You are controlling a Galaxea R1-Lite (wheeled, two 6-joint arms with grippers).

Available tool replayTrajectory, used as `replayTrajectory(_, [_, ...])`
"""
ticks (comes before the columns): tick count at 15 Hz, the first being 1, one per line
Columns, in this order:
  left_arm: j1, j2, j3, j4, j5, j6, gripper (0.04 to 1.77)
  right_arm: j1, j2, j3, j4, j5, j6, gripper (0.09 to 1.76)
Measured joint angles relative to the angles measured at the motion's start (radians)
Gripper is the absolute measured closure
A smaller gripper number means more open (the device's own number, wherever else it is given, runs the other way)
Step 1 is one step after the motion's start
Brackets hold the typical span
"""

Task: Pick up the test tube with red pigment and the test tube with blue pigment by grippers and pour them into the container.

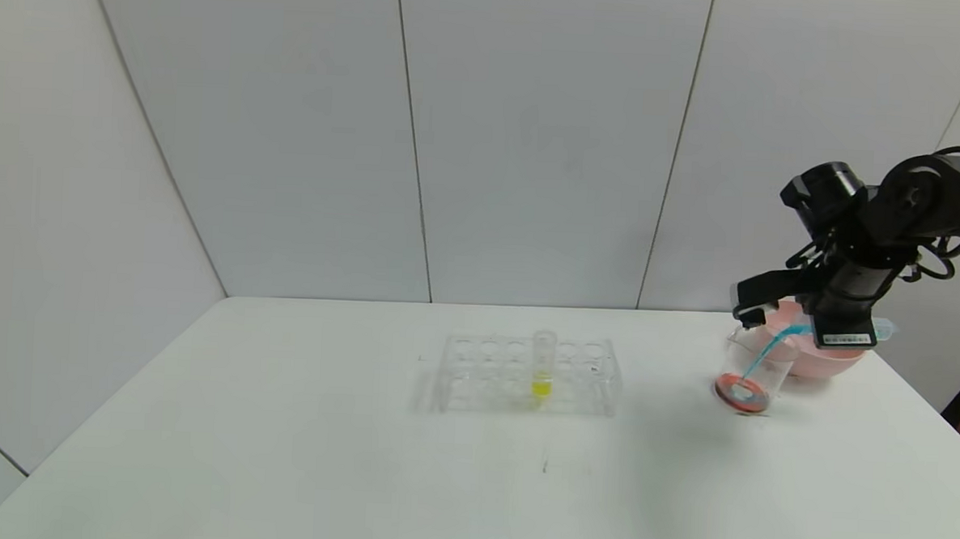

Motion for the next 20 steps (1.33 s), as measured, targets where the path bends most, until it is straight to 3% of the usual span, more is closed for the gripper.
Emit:
replayTrajectory(6, [0.000,0.000,0.000,0.000,0.000,0.000,0.05,0.029,0.000,0.000,-0.004,-0.133,-0.045,1.35])
replayTrajectory(13, [0.000,0.000,0.000,0.000,0.000,0.000,0.05,0.090,-0.003,0.000,0.000,-0.217,-0.077,1.35])
replayTrajectory(20, [0.000,0.000,0.000,0.000,0.000,0.000,0.05,0.109,-0.006,0.000,-0.001,-0.209,-0.072,1.35])
